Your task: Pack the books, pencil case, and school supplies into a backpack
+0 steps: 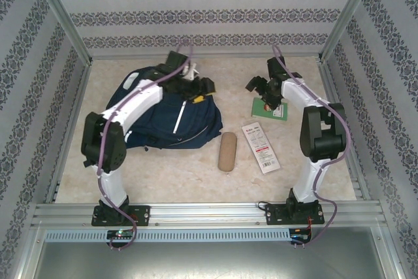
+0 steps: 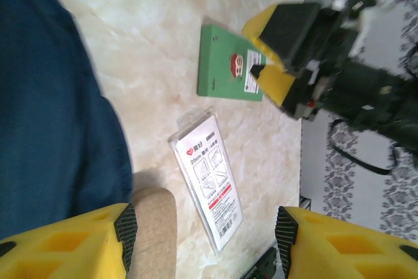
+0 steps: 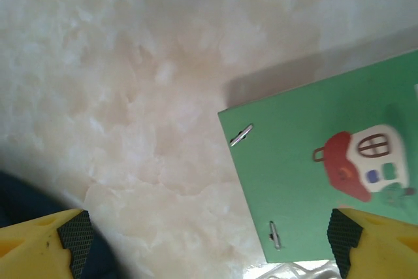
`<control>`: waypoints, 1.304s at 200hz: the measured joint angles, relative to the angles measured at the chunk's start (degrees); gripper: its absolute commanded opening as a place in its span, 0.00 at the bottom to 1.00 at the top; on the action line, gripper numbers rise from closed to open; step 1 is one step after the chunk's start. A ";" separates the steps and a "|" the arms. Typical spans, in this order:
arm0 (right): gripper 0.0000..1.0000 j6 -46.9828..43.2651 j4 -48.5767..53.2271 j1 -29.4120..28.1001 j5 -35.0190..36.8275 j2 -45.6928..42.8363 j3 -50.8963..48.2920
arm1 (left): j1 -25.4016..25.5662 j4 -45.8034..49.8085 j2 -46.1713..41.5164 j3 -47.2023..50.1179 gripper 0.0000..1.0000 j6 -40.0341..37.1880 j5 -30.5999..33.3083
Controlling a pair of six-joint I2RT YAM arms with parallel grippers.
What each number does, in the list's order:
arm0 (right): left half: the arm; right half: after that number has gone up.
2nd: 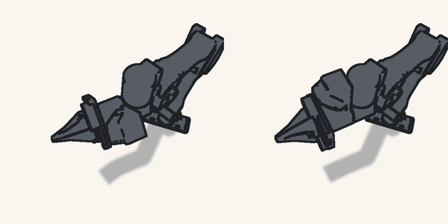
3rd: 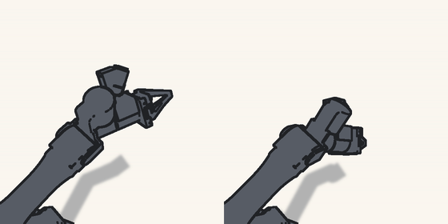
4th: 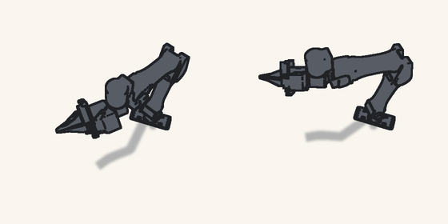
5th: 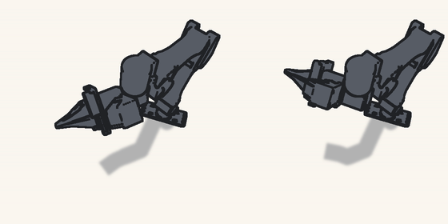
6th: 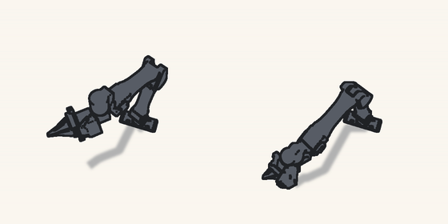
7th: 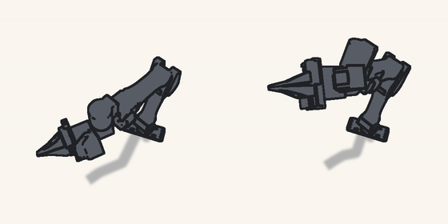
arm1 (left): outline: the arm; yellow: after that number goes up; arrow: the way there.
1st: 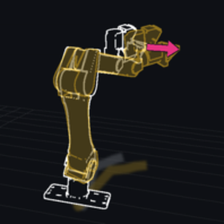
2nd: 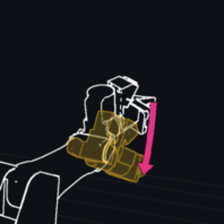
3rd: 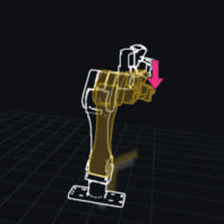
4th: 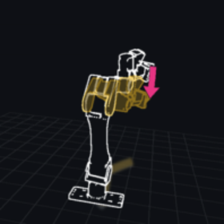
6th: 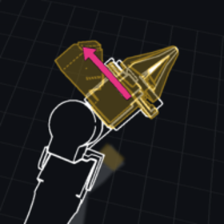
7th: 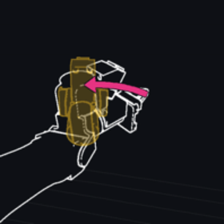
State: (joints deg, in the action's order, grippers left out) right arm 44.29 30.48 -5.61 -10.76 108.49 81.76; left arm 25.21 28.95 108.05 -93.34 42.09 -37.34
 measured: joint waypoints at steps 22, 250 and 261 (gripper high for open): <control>0.86 -2.38 -0.04 2.91 0.33 -3.61 -2.99 | 4.66 -2.54 4.68 -2.40 0.61 1.95 3.19; 0.63 -16.28 1.46 10.40 2.27 4.68 -3.85 | 14.43 -4.85 45.40 -42.84 0.54 6.03 11.21; 0.64 -16.31 1.46 9.81 2.56 4.68 -3.85 | 14.12 -4.76 45.42 -42.88 0.53 6.40 10.62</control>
State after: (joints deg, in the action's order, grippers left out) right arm 27.99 31.94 4.21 -8.21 113.16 77.91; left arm 39.33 24.18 153.47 -136.22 48.49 -26.72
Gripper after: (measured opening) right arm 0.633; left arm 0.540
